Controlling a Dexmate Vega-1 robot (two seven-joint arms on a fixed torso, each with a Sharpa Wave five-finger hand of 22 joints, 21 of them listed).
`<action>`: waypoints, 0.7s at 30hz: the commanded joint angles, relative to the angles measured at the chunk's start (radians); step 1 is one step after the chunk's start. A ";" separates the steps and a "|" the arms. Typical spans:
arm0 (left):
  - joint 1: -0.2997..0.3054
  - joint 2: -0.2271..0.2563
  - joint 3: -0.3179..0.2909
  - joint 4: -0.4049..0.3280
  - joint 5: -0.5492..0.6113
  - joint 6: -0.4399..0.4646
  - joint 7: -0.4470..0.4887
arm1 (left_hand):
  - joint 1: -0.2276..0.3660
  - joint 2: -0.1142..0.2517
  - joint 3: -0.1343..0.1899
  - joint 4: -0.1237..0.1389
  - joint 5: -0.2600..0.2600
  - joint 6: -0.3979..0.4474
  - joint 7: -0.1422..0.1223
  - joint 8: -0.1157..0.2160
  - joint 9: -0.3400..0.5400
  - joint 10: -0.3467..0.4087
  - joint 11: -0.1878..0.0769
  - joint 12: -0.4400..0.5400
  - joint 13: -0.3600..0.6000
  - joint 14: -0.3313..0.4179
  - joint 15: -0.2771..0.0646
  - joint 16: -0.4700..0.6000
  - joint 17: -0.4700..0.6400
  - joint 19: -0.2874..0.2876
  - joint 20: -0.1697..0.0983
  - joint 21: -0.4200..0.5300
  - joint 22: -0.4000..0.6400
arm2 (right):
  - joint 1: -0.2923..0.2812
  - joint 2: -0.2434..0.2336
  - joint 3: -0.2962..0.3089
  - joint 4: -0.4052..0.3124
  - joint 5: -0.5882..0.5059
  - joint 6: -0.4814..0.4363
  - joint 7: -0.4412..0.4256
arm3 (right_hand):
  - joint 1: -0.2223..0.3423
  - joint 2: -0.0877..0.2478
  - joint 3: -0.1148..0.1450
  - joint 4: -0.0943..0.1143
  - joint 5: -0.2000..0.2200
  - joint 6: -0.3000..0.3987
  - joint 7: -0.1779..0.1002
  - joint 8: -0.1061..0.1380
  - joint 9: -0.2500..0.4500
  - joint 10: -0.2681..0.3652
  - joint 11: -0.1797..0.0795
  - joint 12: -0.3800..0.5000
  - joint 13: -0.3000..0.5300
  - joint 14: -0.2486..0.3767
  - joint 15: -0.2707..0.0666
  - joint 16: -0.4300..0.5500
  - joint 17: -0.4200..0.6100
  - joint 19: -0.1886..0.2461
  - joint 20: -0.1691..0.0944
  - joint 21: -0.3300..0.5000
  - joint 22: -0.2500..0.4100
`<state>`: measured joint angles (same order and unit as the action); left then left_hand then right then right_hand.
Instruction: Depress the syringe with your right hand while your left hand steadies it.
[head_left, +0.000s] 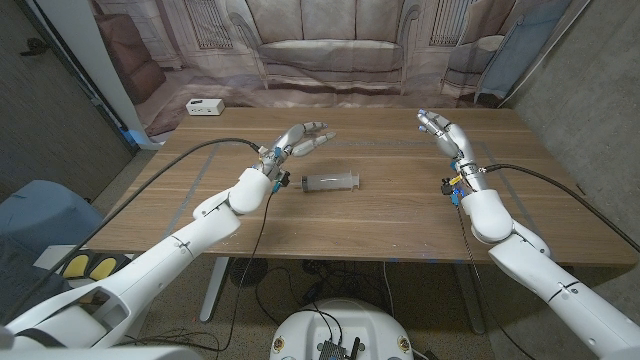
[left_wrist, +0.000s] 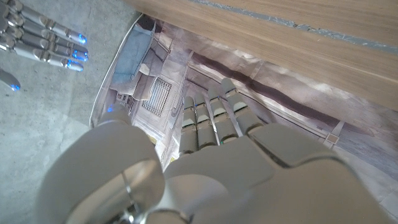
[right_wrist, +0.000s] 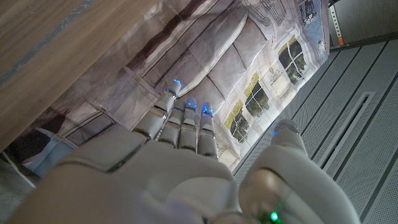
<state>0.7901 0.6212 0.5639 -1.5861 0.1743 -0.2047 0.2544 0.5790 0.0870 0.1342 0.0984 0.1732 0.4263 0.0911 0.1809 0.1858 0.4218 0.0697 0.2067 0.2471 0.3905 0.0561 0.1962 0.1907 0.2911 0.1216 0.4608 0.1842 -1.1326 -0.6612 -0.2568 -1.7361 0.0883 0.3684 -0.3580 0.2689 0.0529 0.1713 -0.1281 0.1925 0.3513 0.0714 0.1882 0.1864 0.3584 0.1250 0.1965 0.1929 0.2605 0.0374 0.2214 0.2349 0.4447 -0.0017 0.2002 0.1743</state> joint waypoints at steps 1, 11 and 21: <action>0.006 -0.038 -0.047 0.062 -0.170 -0.136 -0.012 | -0.017 0.000 -0.001 0.008 0.002 -0.007 0.002 -0.002 0.000 0.002 0.006 -0.003 0.001 -0.008 0.005 -0.002 0.003 -0.006 0.003 -0.007 0.002 | 0.003 0.018 0.008 0.029 0.056 0.023 0.020 | 0.001 0.001 -0.001 0.001 -0.002 -0.007 0.004 -0.003 0.001 -0.006 0.000 -0.002 0.004 -0.005 0.003 -0.002 0.003 -0.001 -0.003 -0.001 0.002; 0.012 -0.050 -0.076 0.075 -0.246 -0.158 -0.036 | -0.031 0.000 -0.005 0.012 0.004 -0.020 0.001 -0.003 0.000 -0.009 0.010 -0.005 -0.002 -0.021 0.010 -0.006 0.002 -0.023 0.005 -0.018 0.001 | 0.003 0.027 0.014 0.052 0.121 0.046 0.051 | -0.001 0.000 -0.002 0.002 -0.002 -0.017 0.005 -0.005 0.001 -0.011 0.002 -0.003 0.004 -0.010 0.006 -0.005 0.002 -0.005 0.000 -0.003 0.002; 0.024 -0.068 -0.101 0.089 -0.347 -0.176 -0.072 | -0.040 -0.001 -0.008 0.014 0.005 -0.036 0.003 -0.005 -0.001 -0.023 0.014 -0.008 -0.005 -0.034 0.013 -0.008 0.000 -0.035 0.005 -0.027 0.001 | 0.005 0.036 0.018 0.084 0.234 0.075 0.120 | -0.003 -0.001 -0.003 0.002 -0.002 -0.031 0.008 -0.007 0.001 -0.021 0.004 -0.006 0.004 -0.015 0.009 -0.008 0.001 -0.011 0.001 -0.004 0.002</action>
<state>0.8031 0.5717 0.4907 -1.5139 -0.0719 -0.3531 0.2132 0.5460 0.0857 0.1257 0.1066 0.1732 0.3971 0.0944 0.1770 0.1811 0.4038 0.0876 0.1993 0.2413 0.3588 0.0692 0.1884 0.1904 0.2594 0.1283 0.4343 0.1823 -1.1299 -0.6352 -0.2436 -1.6832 0.2208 0.4160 -0.2972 0.2689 0.0529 0.1713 -0.1281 0.1925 0.3262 0.0787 0.1842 0.1865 0.3422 0.1271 0.1919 0.1928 0.2533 0.0446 0.2151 0.2348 0.4371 -0.0016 0.2002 0.1742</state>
